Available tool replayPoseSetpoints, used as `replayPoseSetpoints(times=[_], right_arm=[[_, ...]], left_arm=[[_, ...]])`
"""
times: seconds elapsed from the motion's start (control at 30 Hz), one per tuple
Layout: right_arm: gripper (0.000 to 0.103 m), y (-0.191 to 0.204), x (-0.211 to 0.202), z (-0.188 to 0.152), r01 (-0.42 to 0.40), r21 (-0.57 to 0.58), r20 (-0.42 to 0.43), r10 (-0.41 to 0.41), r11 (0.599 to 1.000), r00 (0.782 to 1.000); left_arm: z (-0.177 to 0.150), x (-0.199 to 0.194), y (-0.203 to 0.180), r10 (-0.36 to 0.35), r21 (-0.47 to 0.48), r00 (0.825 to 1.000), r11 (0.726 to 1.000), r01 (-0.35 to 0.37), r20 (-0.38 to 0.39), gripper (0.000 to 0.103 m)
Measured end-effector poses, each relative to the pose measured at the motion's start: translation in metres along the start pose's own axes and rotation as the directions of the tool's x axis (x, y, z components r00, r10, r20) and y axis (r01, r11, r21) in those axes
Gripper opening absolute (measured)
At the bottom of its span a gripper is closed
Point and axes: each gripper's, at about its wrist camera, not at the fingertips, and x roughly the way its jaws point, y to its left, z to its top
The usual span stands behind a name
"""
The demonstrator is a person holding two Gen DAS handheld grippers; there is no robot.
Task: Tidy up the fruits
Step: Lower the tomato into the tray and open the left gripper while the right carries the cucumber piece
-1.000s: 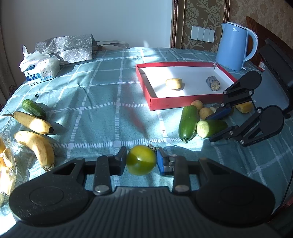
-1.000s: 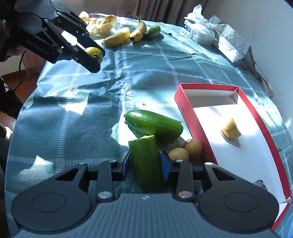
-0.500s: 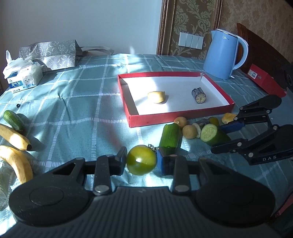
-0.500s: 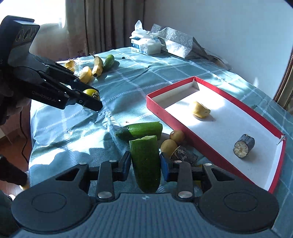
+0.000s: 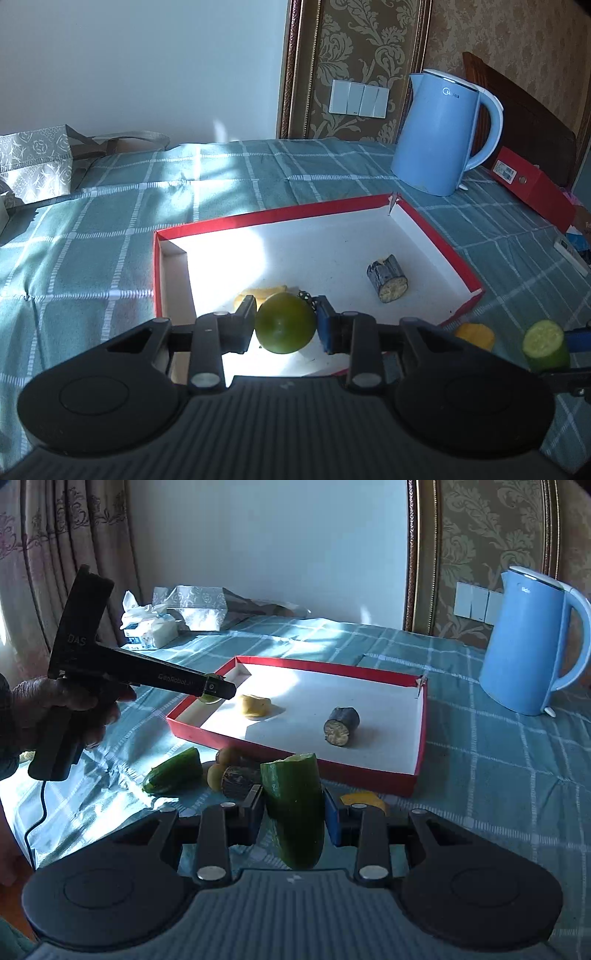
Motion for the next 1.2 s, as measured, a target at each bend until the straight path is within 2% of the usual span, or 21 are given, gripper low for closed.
replayPoseSetpoints(times=[0.23,0.43,0.53,0.63,0.67,0.7,0.8,0.93,1.07,1.2], right_arm=[[0.034,-0.022,-0.011,-0.019,0.088,0.086,-0.022,-0.086,0.992,0.996],[0.034,-0.029,-0.006,-0.025,0.105,0.11,-0.047,-0.1,0.988,0.994],[0.034,-0.03,0.0,-0.022,0.1,0.104,-0.056,-0.094,0.99,0.994],[0.034,-0.032,0.005,-0.015,0.102,0.095,-0.047,-0.097,0.99,0.994],[0.034,-0.033,0.006,-0.012,0.102,0.094,-0.044,-0.098,0.99,0.994],[0.034,-0.034,0.009,-0.008,0.103,0.091,-0.039,-0.1,0.991,0.994],[0.034,-0.038,0.017,0.008,0.12,0.067,-0.017,-0.119,0.99,0.993],[0.034,-0.044,0.034,0.033,0.134,0.028,0.011,-0.134,0.991,0.991],[0.034,-0.051,0.061,0.052,0.148,0.019,0.003,-0.148,0.989,0.989],[0.034,-0.056,0.096,0.062,0.152,-0.01,-0.024,-0.152,0.988,0.988]], left_arm=[[0.013,0.055,-0.022,0.002,0.086,0.998,0.996,0.002,-0.055,0.03],[0.005,0.07,-0.03,0.014,0.126,0.994,0.992,0.0,-0.106,0.031],[0.003,0.068,-0.031,0.015,0.144,0.995,0.99,-0.001,-0.097,0.035],[0.004,0.054,-0.033,0.038,0.16,0.998,0.987,-0.03,-0.047,0.057],[0.005,0.047,-0.033,0.056,0.164,0.998,0.985,-0.051,-0.023,0.071],[0.006,0.041,-0.033,0.072,0.164,0.997,0.984,-0.071,0.002,0.078],[0.007,0.015,-0.023,0.102,0.134,0.993,0.985,-0.108,0.052,0.079],[-0.001,-0.021,-0.003,0.13,0.016,0.988,0.991,-0.132,0.08,0.079],[-0.022,-0.059,0.013,0.185,-0.026,0.979,0.983,-0.184,0.082,0.079],[-0.05,-0.085,0.02,0.233,-0.039,0.972,0.972,-0.231,0.043,0.079]])
